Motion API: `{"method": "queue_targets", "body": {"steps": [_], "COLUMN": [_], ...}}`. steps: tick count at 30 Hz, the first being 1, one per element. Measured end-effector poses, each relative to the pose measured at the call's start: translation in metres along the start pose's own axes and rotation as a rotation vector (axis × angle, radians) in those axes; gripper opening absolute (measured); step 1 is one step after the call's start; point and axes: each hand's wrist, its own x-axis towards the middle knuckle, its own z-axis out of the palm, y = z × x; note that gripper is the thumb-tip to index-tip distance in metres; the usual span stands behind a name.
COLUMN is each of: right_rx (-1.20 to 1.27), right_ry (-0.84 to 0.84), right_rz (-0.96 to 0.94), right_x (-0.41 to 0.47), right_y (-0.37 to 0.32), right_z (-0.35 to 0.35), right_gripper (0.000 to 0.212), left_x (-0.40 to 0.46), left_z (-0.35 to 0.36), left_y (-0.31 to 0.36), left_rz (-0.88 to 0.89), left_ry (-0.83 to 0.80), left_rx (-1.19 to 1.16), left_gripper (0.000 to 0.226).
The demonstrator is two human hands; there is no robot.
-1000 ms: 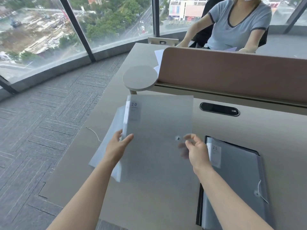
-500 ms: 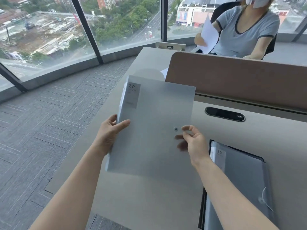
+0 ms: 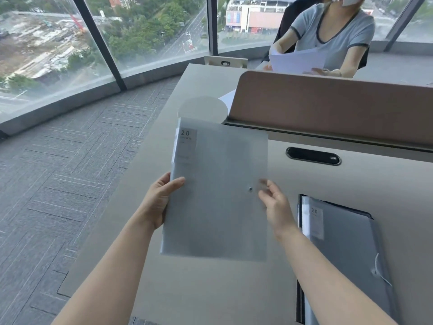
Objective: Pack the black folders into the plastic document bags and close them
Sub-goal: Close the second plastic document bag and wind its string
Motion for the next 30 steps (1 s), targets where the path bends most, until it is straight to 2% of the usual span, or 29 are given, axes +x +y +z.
{"method": "queue_targets", "body": {"steps": [9, 13, 16, 20, 23, 26, 30], "right_rx": [0.043, -0.002, -0.054, -0.199, -0.342, -0.512, -0.634], "right_ry": [-0.013, 0.011, 0.002, -0.051, -0.069, -0.095, -0.073], "right_rz": [0.154, 0.232, 0.276, 0.332, 0.381, 0.410, 0.422], "right_x": [-0.002, -0.002, -0.003, -0.005, -0.005, -0.007, -0.010], "right_y": [0.037, 0.053, 0.062, 0.072, 0.093, 0.110, 0.115], "right_z": [0.010, 0.013, 0.012, 0.009, 0.004, -0.002, -0.005], "right_gripper": [0.036, 0.053, 0.046, 0.035, 0.034, 0.024, 0.030], "left_x": [0.012, 0.015, 0.017, 0.019, 0.021, 0.020, 0.019], "left_z": [-0.025, -0.037, -0.048, -0.057, -0.062, -0.068, -0.073], "left_y": [-0.052, -0.071, -0.082, -0.094, -0.103, -0.113, -0.121], "left_rz": [-0.199, -0.260, -0.301, -0.324, -0.341, -0.343, -0.310], "left_ry": [0.022, 0.058, 0.086, 0.138, 0.195, 0.241, 0.304], "left_rx": [-0.008, 0.005, 0.017, 0.024, 0.055, 0.114, 0.228], "left_gripper": [0.027, 0.025, 0.026, 0.017, 0.016, 0.017, 0.017]}}
